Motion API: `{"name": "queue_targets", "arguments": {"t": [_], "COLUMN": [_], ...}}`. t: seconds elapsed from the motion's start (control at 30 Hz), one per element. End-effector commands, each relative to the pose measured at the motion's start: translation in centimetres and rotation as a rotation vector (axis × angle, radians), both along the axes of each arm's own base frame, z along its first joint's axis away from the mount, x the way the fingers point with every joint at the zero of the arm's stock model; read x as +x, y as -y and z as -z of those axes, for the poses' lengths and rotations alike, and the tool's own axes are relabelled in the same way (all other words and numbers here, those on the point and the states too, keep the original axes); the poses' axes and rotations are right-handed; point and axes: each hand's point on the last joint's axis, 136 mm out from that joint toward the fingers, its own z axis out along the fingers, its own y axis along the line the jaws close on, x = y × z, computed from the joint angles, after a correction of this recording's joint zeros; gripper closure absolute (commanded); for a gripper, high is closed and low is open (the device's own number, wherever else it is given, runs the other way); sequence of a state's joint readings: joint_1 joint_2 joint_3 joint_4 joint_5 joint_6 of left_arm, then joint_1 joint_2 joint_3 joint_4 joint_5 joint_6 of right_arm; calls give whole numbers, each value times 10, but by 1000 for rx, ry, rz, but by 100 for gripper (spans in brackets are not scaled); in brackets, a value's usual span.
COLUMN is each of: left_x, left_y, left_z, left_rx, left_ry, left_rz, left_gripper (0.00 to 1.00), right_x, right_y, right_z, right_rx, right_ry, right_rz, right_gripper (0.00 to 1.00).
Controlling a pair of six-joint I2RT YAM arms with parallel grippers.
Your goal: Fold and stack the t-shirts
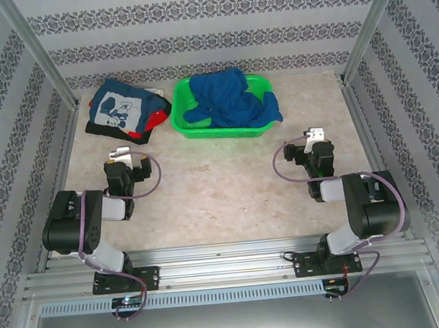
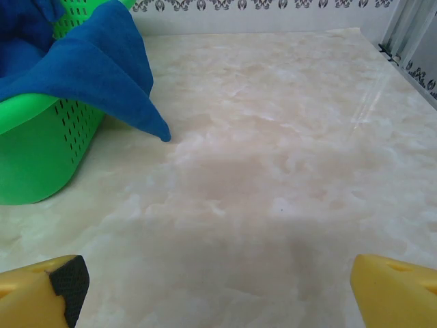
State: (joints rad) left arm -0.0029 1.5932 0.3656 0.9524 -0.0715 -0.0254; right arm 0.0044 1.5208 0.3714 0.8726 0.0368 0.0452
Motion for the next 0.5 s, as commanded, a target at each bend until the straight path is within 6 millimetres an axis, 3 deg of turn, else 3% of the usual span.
{"name": "queue_targets", "arguments": {"t": [0.0,0.47], "left_x": [5,5], "left_y": [4,3], "left_z": [-7,-7], "left_rx": [10,11], "left_ry": [13,15], "left_rz": [24,18], "left_gripper": [0,0], "right_x": [5,5], "right_y": [-1,0], "right_z": [-14,-15], "right_rx": [-14,-14], "right_ry": [47,49], "right_rz": [4,5], "right_gripper": [2,2]}}
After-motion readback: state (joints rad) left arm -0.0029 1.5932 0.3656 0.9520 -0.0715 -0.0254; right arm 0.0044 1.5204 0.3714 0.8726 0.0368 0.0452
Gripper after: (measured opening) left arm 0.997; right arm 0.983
